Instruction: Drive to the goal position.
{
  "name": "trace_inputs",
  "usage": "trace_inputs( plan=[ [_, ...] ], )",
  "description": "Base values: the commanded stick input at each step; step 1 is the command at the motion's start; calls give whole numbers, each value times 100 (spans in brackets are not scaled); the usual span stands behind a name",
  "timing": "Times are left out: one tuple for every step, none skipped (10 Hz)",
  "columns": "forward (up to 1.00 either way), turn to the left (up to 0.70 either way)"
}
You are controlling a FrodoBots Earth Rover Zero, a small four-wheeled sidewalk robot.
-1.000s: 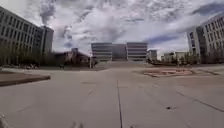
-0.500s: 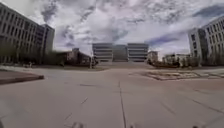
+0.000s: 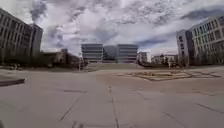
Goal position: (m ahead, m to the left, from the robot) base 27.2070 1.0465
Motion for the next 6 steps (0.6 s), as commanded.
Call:
trace_inputs(
  plan=[
    [100,0],
    [100,0],
    [100,0],
    [100,0],
    [100,0],
    [100,0]
  ],
)
